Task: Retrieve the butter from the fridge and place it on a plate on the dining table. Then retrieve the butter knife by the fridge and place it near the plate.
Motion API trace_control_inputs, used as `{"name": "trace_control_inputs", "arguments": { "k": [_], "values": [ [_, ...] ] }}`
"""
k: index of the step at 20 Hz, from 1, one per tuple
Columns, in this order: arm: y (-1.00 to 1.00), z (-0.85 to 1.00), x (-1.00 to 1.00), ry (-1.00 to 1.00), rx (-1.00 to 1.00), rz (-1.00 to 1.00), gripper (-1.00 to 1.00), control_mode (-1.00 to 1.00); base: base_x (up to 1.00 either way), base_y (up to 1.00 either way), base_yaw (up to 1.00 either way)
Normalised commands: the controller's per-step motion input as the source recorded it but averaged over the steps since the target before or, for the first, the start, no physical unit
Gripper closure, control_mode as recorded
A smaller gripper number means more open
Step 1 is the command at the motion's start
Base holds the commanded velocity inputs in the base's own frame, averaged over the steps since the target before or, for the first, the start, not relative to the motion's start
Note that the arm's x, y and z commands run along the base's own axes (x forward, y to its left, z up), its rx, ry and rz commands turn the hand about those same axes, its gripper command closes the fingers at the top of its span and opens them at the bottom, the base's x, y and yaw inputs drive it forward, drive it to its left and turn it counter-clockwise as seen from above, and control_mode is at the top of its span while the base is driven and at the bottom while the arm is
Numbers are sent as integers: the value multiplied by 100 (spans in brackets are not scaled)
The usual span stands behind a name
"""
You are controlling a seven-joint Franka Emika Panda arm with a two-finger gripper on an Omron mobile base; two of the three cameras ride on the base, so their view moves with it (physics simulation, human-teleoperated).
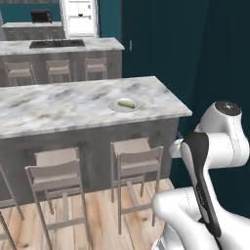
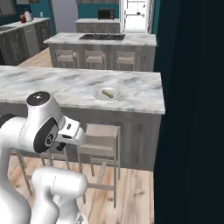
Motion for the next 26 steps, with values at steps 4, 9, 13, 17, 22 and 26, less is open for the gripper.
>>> {"name": "trace_control_inputs", "arguments": {
  "k": [4, 9, 13, 17, 22, 26],
  "values": [
    [0, 0, 0, 0, 0, 0, 100, 100, 59, -4, -8],
    [0, 0, 0, 0, 0, 0, 100, 100, 84, -18, -8],
    [0, 0, 0, 0, 0, 0, 100, 100, 86, -45, -4],
    [0, 0, 0, 0, 0, 0, 100, 100, 85, -57, -3],
    [0, 0, 0, 0, 0, 0, 100, 100, 67, -27, -7],
    [0, 0, 0, 0, 0, 0, 100, 100, 63, -14, -9]
  ]
}}
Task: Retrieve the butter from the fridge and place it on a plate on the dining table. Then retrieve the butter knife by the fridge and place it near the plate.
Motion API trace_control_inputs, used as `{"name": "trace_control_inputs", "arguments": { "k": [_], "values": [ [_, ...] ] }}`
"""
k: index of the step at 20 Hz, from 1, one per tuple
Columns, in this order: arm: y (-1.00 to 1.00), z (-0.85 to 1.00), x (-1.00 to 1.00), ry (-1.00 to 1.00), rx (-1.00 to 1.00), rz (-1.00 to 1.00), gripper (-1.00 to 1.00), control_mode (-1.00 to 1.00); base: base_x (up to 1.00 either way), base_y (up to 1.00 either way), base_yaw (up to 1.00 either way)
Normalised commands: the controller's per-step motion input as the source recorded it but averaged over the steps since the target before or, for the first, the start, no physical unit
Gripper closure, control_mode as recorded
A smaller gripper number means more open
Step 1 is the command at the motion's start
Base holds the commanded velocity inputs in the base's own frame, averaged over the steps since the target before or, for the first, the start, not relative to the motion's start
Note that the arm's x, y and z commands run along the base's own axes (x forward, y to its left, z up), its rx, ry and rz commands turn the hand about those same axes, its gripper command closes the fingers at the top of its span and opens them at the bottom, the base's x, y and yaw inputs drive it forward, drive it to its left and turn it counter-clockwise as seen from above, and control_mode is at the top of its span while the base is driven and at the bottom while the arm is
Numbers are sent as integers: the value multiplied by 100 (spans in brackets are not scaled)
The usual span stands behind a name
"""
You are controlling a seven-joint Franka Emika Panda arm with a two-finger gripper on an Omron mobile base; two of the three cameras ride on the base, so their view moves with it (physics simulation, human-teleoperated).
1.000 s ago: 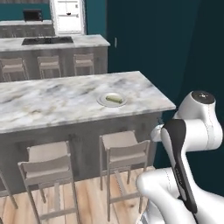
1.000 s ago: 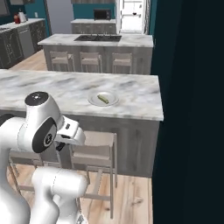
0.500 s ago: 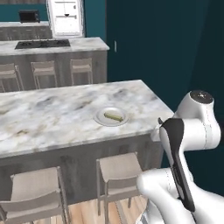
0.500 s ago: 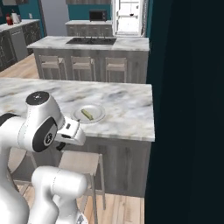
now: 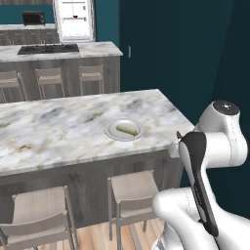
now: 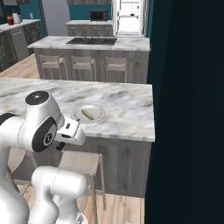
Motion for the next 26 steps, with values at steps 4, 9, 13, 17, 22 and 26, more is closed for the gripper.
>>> {"name": "trace_control_inputs", "arguments": {
  "k": [4, 9, 13, 17, 22, 26],
  "values": [
    [0, 0, 0, 0, 0, 0, 100, 100, 35, -8, -4],
    [0, 0, 0, 0, 0, 0, 100, 100, 1, 0, 0],
    [0, 0, 8, 0, 0, 0, 100, -100, 2, 0, 0],
    [-4, 20, 58, 0, -3, 1, 100, -100, 0, 0, 0],
    [-14, 16, 56, 2, -5, 0, 100, -100, 0, 0, 0],
    [-43, 0, 64, 8, 0, 0, 100, -100, 0, 0, 0]
  ]
}}
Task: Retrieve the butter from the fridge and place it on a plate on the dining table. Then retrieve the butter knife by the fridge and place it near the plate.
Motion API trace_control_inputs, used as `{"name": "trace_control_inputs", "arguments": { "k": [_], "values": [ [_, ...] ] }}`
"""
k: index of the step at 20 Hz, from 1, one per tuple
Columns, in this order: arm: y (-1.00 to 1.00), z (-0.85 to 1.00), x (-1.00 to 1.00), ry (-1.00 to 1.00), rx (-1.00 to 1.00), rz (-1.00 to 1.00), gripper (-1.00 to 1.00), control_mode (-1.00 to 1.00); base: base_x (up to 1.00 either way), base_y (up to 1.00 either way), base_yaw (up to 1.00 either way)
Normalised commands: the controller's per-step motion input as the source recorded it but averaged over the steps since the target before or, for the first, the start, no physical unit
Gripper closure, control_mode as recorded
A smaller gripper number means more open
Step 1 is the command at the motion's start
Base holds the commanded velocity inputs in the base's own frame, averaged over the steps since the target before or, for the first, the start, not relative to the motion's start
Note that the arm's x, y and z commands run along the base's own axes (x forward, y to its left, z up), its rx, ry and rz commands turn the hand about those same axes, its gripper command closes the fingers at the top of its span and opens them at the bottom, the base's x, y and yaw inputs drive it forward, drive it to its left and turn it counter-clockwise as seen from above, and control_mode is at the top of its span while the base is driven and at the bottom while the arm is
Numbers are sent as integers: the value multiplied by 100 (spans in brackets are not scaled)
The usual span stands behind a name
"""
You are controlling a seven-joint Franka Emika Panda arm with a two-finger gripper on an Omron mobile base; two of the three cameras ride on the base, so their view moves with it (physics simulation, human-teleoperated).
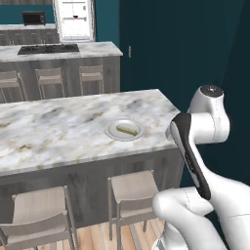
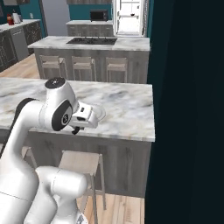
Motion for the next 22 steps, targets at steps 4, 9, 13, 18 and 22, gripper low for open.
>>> {"name": "trace_control_inputs", "arguments": {
  "k": [4, 9, 13, 18, 22],
  "values": [
    [-34, 0, 68, 0, 0, 0, 100, -100, 0, 0, 0],
    [-28, 0, 79, -2, 0, 4, 100, -100, 0, 0, 0],
    [-3, 0, 91, 1, 0, 2, 100, -100, 0, 0, 0],
    [0, 0, 96, 0, 0, 1, 100, -100, 0, 0, 0],
    [0, 0, 72, 0, 0, 6, 100, -100, 0, 0, 0]
  ]
}}
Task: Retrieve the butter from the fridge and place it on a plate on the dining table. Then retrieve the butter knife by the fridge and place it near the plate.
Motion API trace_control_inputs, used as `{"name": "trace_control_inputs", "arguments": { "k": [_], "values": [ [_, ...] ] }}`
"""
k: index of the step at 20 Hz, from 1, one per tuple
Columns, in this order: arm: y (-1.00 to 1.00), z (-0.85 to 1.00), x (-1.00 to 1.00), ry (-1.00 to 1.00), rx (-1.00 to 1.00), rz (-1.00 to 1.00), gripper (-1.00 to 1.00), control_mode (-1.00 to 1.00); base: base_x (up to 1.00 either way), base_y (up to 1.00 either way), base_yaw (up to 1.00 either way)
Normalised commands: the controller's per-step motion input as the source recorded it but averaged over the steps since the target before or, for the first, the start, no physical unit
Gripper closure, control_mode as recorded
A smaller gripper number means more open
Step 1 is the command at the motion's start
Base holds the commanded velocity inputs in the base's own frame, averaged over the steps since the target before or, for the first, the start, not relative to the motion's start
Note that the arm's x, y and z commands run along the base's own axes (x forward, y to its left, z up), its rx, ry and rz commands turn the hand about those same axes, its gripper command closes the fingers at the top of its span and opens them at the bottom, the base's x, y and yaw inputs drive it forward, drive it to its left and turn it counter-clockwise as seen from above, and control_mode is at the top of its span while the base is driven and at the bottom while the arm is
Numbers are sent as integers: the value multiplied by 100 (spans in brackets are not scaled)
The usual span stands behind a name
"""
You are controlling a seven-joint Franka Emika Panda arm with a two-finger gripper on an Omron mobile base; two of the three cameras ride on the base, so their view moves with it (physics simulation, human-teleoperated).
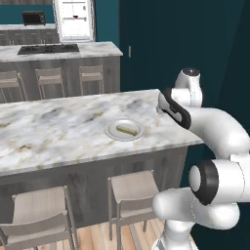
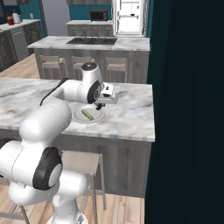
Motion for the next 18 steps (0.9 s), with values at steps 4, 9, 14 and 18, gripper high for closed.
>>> {"name": "trace_control_inputs", "arguments": {
  "k": [4, 9, 14, 18],
  "values": [
    [0, -11, 64, 0, 0, 4, 100, -100, 0, 0, 0],
    [0, -23, 49, 0, 0, 2, 100, -100, 0, 0, 0],
    [0, -28, 34, 0, 0, 1, 100, -100, 0, 0, 0],
    [0, -21, 39, 0, 0, 0, 100, -100, 0, 0, 0]
  ]
}}
